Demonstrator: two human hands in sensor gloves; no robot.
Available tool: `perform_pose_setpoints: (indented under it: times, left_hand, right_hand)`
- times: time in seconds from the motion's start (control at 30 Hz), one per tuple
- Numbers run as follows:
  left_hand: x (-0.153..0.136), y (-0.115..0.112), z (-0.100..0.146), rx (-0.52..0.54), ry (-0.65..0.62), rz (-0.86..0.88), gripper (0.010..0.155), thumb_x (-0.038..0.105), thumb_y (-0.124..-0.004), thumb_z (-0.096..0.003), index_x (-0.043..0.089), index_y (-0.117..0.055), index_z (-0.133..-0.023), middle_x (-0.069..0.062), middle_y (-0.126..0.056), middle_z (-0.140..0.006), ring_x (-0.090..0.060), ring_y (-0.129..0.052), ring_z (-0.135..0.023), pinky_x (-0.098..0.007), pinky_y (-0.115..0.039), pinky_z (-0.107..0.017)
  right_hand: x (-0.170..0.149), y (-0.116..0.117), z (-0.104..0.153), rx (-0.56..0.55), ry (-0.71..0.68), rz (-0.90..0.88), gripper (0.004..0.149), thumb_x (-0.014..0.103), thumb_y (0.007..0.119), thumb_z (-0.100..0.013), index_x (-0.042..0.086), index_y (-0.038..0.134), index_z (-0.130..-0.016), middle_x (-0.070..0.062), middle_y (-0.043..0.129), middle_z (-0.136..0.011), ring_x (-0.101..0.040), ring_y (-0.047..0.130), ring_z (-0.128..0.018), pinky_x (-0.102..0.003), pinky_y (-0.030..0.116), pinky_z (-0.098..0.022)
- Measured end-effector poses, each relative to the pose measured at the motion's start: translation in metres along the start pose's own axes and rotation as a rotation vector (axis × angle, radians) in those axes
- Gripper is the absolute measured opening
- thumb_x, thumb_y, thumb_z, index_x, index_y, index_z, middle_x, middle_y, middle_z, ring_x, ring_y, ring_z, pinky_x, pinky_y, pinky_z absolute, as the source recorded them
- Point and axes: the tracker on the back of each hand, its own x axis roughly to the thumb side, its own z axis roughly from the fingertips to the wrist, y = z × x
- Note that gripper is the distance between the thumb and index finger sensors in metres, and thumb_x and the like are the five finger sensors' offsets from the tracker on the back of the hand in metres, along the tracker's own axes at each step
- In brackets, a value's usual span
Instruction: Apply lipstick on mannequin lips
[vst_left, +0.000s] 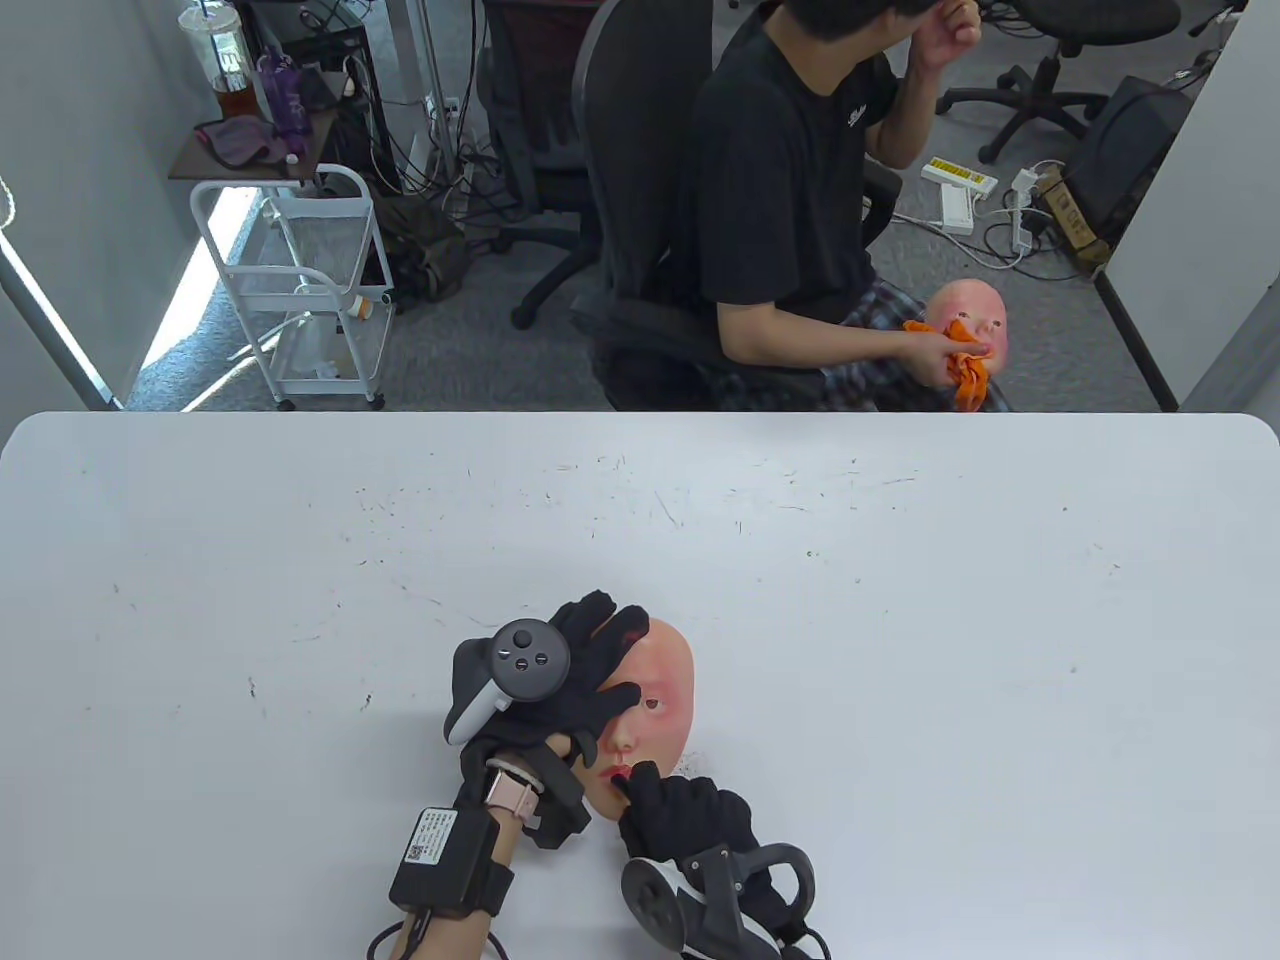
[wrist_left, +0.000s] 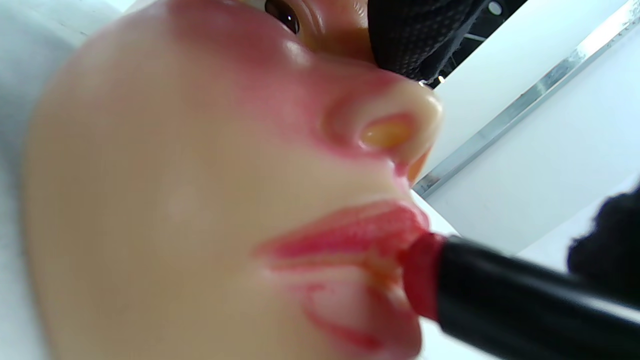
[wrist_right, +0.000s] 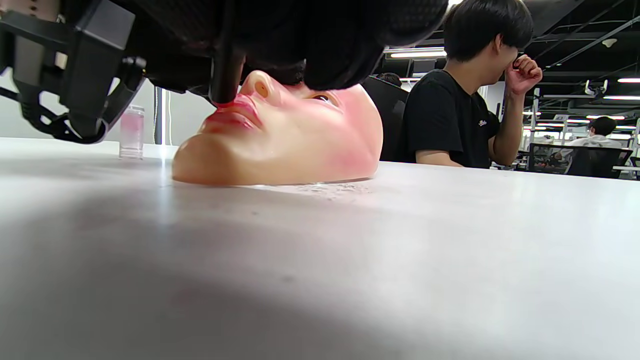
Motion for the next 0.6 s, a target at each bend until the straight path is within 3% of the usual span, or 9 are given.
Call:
perform_pose_setpoints:
  times: [0.2,0.3,0.53,0.6]
  left_hand:
    - [0.000,-0.001,0.000,0.004,0.000,0.002,0.077,0.041,-0.080,-0.0516,0.048,-0.039,-0.116,0.005,-0.014,-0.125,-0.030,-0.011,-0.114,-0.062,-0.031,-0.082]
    - [0.000,-0.001,0.001,0.002,0.000,0.003,0.077,0.041,-0.080,-0.0515,0.049,-0.039,-0.116,0.005,-0.014,-0.125,-0.030,-0.011,-0.114,-0.062,-0.031,-0.082]
    - [0.000,-0.001,0.001,0.004,0.000,0.003,0.077,0.041,-0.079,-0.0516,0.048,-0.039,-0.116,0.005,-0.014,-0.125,-0.030,-0.011,-0.114,-0.062,-0.030,-0.082]
    - [0.000,-0.001,0.001,0.002,0.001,0.000,0.077,0.041,-0.079,-0.0516,0.048,-0.039,-0.116,0.005,-0.013,-0.125,-0.030,-0.011,-0.114,-0.062,-0.031,-0.082]
  right_hand:
    - [-0.008,0.002,0.001,0.032,0.053,-0.031,0.051,0.044,0.074,-0.048,0.014,0.079,-0.089,-0.002,0.092,-0.057,-0.027,0.091,-0.054,-0.042,0.075,-0.044]
    - [-0.001,0.001,0.001,0.004,-0.005,-0.019,0.051,0.044,0.073,-0.049,0.015,0.078,-0.090,-0.001,0.091,-0.059,-0.027,0.091,-0.055,-0.041,0.075,-0.045]
    - [-0.003,0.001,0.000,-0.029,0.066,0.010,0.051,0.044,0.075,-0.048,0.014,0.080,-0.089,-0.002,0.092,-0.057,-0.027,0.091,-0.053,-0.042,0.076,-0.044]
    - [-0.007,0.002,0.001,0.014,0.079,0.002,0.051,0.044,0.075,-0.048,0.014,0.079,-0.089,-0.002,0.092,-0.057,-0.027,0.092,-0.053,-0.042,0.076,-0.044]
